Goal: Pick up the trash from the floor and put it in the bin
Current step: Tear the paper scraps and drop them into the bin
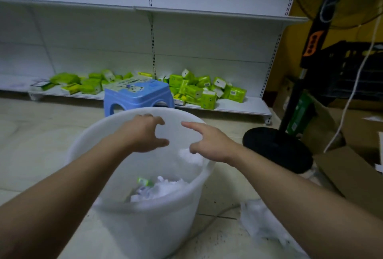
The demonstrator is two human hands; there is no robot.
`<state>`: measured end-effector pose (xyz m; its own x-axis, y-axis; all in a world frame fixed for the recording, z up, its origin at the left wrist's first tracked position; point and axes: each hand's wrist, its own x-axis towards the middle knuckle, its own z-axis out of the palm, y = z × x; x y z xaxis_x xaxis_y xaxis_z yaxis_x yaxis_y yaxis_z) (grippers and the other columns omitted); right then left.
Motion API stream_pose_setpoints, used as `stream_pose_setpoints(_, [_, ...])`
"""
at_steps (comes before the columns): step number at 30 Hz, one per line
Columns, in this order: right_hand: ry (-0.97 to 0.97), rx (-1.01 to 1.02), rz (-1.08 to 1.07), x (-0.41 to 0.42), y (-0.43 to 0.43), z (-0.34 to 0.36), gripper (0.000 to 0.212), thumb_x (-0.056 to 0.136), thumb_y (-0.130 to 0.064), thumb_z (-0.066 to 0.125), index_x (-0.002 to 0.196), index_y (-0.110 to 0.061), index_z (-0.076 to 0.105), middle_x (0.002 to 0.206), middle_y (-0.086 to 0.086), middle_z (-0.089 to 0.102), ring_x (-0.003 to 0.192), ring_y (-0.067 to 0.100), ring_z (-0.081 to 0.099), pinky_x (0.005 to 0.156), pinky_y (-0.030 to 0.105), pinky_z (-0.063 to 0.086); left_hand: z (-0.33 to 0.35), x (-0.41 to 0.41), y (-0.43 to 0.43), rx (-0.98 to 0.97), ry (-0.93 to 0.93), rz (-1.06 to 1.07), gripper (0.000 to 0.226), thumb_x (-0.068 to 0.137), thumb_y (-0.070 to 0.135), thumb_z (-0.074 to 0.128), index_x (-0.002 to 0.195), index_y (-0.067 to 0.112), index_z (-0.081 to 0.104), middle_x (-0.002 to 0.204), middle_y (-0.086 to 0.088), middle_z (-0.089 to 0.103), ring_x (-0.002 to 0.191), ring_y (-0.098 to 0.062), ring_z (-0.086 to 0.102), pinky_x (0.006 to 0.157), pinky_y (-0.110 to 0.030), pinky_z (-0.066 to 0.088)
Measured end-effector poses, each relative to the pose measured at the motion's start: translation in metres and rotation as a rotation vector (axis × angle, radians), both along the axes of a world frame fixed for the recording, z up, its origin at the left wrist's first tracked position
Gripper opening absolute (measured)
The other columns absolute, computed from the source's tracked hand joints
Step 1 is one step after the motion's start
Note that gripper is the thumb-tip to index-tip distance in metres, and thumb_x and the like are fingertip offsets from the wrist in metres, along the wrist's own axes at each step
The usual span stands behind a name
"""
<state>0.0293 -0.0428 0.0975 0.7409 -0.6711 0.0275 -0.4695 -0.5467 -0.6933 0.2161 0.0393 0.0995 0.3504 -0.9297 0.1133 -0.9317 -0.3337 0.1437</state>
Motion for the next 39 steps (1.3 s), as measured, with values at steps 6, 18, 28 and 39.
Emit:
stream_pose_setpoints(6, [0.186,-0.329,-0.128,-0.073,-0.025,0.021,0.071,0.075,-0.017,0.063,0.142,-0.026,0.041,0.151,0.000,0.039,0.138,0.019,0.036,0.110,0.027,0.028,-0.005,-0.080,-0.027,-0.167,0.192,-0.318,0.058,0.078,0.047,0.069,0.129,0.024,0.052,0.136,-0.003,0.053,0.124,-0.020,0.046,0.099,-0.029,0.035])
stream_pose_setpoints(18, [0.459,-0.092,-0.266,-0.280,-0.048,-0.107,0.075,0.081,-0.029,0.068,0.146,-0.024,0.030,0.153,0.002,0.032,0.138,0.021,0.033,0.106,0.029,0.031,-0.119,-0.264,-0.073,0.113,0.164,-0.541,0.060,0.082,0.044,0.064,0.135,0.024,0.044,0.134,-0.004,0.052,0.119,-0.023,0.048,0.094,-0.037,0.044])
stream_pose_setpoints(28, [0.439,0.094,-0.448,-0.345,-0.059,-0.252,0.045,0.078,-0.022,0.067,0.122,-0.016,0.060,0.125,0.011,0.057,0.111,0.028,0.056,0.087,0.030,0.045,-0.244,-0.298,-0.082,0.389,0.259,-0.371,0.060,0.083,0.038,0.064,0.136,0.020,0.043,0.135,-0.007,0.051,0.119,-0.026,0.049,0.096,-0.037,0.044])
stream_pose_setpoints(39, [0.828,0.035,-0.500,-0.352,-0.095,-0.310,0.103,0.066,-0.072,0.062,0.149,-0.031,0.015,0.159,0.018,0.010,0.146,0.036,0.008,0.115,0.057,0.002,-0.297,-0.325,-0.141,0.299,0.188,-0.328,0.067,0.085,0.034,0.060,0.144,0.028,0.030,0.147,-0.010,0.038,0.127,-0.032,0.041,0.093,-0.043,0.043])
